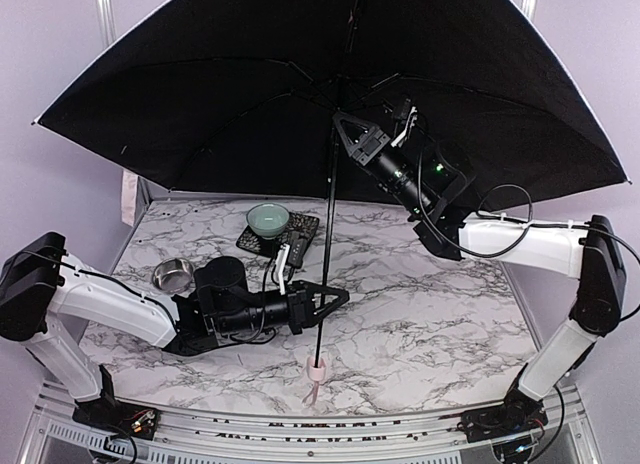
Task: Put away the umbrella
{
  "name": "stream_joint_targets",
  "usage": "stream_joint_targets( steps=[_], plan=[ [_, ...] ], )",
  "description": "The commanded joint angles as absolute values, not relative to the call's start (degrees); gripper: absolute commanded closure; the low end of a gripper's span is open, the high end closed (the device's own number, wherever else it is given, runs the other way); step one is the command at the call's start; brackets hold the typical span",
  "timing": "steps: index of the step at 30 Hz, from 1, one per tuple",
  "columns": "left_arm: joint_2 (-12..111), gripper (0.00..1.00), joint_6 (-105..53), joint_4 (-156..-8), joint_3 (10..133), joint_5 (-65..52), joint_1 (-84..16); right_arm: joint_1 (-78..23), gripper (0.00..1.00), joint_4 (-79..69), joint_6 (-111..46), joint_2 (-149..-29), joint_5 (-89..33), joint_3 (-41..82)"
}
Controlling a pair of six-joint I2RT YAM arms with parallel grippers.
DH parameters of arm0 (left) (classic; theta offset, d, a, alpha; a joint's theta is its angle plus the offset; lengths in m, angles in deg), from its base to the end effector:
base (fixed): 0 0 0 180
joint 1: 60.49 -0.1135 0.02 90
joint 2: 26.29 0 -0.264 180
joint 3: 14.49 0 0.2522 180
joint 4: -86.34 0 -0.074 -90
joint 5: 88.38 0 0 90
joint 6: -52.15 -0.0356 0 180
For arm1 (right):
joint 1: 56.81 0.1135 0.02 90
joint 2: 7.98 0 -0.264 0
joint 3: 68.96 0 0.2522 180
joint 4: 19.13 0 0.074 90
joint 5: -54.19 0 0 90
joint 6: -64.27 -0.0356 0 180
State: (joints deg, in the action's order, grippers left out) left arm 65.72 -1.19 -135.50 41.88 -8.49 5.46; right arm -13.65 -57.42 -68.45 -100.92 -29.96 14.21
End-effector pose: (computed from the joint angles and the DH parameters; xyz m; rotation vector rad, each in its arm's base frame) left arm 0.1339 -0.3154 0.2422 0.5813 1.5734 -1.5443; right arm 0.2734 0.2614 0.3866 -0.1058 1.1779 1.3938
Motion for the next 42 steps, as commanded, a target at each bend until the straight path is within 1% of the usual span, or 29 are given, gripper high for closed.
stream_joint_targets(
  steps=[1, 4, 7, 12, 19, 23, 31, 42],
  plan=[
    [62.23, 1.0, -7.89, -138.32, 43.06, -7.17, 5.39, -13.06, 0.92, -46.07, -58.95, -97.27, -31.0, 13.55],
    [60.55, 1.0, -9.4, -136.86, 43.11, -5.32, 4.88, -11.9, 0.91, -40.11, -54.94, -96.04, -31.72, 11.63],
    [58.83, 1.0, -11.4, -134.99, 43.97, -3.53, 4.34, -11.01, 0.9, -39.39, -53.28, -95.61, -31.32, 8.63],
    [56.24, 1.0, -14.66, -131.49, 45.94, -2.52, 3.94, -10.54, 0.87, -36.05, -52.47, -96.35, -26.91, 6.05],
    [53.47, 1.0, -16.24, -131.32, 47.32, -0.52, 3.94, -9.09, 0.82, -38.24, -52.34, -98.49, -23.69, 2.05],
    [53.17, 1.0, -17.89, -131.32, 48.42, -0.29, 3.98, -7.16, 0.82, -38.55, -53.42, -99.61, -23.83, 0.37],
    [53.72, 1.0, -20.53, -131.32, 50.11, 0.82, 3.4, -4.08, 0.78, -37.94, -53.72, -101.57, -25.99, -0.9],
    [50.59, 1.0, -18.91, -131.4, 47.79, 4.88, -0.56, -2.3, 0.77, -36.78, -53.53, -101.18, -29.06, -3.03]
  ],
)
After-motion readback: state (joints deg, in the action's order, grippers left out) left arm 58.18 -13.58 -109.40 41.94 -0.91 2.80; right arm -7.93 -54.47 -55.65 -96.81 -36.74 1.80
